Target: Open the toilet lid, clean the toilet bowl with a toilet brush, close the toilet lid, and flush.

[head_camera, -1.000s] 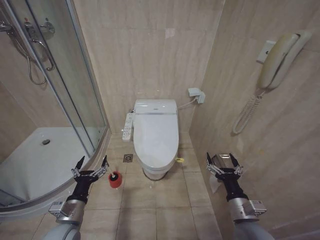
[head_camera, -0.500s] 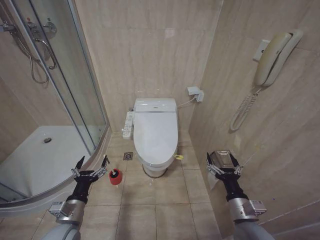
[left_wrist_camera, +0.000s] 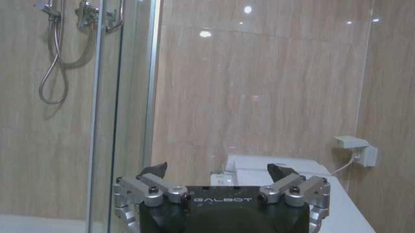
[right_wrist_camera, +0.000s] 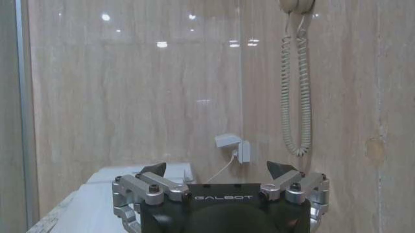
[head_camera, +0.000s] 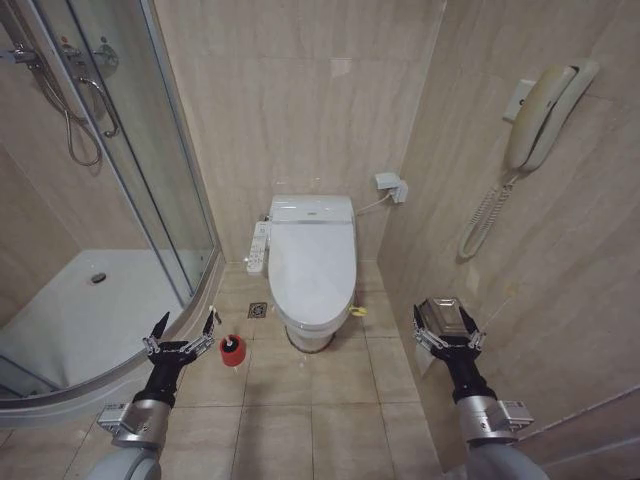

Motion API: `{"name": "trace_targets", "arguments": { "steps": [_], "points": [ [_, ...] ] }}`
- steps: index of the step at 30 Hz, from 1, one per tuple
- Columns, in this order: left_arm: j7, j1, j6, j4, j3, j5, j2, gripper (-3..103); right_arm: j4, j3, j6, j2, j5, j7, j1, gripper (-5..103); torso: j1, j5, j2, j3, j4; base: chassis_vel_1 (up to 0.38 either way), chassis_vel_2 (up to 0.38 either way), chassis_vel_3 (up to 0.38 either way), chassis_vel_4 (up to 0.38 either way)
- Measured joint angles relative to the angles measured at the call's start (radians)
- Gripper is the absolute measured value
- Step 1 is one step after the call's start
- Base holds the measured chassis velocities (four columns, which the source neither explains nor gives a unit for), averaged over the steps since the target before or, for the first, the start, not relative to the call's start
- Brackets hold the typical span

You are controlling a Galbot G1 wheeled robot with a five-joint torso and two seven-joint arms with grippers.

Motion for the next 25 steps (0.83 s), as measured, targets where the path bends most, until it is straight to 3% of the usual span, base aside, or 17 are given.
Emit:
{"name": "trace_targets", "arguments": {
  "steps": [25],
  "points": [
    [0.000, 0.000, 0.000, 0.000, 0.000, 0.000, 0.000, 100, 0.000, 0.000, 0.000, 0.000, 0.000, 0.000, 0.000, 100, 0.000, 0.0000, 0.000, 0.000, -0.0001, 0.000, 0.000, 0.000, 0.000]
  ]
}}
